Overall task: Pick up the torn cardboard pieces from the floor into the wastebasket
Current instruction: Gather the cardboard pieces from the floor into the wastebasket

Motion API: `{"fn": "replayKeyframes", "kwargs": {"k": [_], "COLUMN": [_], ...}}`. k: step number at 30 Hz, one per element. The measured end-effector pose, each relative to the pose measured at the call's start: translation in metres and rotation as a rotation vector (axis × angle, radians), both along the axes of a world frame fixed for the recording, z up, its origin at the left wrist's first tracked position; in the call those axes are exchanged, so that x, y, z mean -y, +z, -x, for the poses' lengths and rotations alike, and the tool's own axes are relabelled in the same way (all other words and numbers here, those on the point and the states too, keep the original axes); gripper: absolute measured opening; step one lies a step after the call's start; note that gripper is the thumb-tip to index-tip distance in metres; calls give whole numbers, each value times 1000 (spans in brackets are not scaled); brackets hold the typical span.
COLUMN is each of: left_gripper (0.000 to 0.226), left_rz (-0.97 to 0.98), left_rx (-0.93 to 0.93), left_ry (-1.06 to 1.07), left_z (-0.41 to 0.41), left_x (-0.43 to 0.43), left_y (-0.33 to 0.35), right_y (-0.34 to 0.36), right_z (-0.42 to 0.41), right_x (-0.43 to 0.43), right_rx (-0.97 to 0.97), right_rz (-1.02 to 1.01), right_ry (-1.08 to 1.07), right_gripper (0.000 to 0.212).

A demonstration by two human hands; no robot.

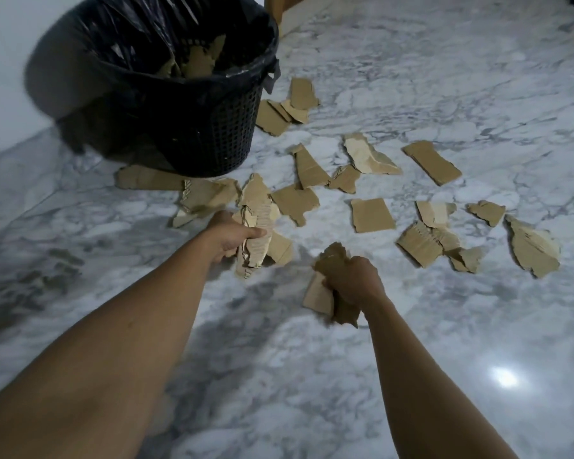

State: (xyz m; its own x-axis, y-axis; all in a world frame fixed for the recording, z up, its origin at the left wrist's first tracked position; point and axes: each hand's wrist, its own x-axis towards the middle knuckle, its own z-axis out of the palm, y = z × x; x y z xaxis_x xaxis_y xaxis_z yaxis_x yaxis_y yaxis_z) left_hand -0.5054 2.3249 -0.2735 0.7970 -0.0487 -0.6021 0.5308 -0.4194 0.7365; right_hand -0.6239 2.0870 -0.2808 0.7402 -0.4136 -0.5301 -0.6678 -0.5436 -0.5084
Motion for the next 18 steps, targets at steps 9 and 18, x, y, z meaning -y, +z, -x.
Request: {"fn": "replayKeyframes", "kwargs": {"k": [9,18], "left_gripper": [98,84], "left_rz": [-402,-507], "left_rx": [234,196], "left_ry": [-110,-234], "left_z": [-47,-48], "left_x": [-53,-65], "left_y": [3,-19], "right_y": [7,32], "right_z": [-33,-88], "right_x": [-27,-44], "right_rx": [105,248], "right_rz": [-81,-56], "right_ry": [135,216], "right_gripper": [32,31]}}
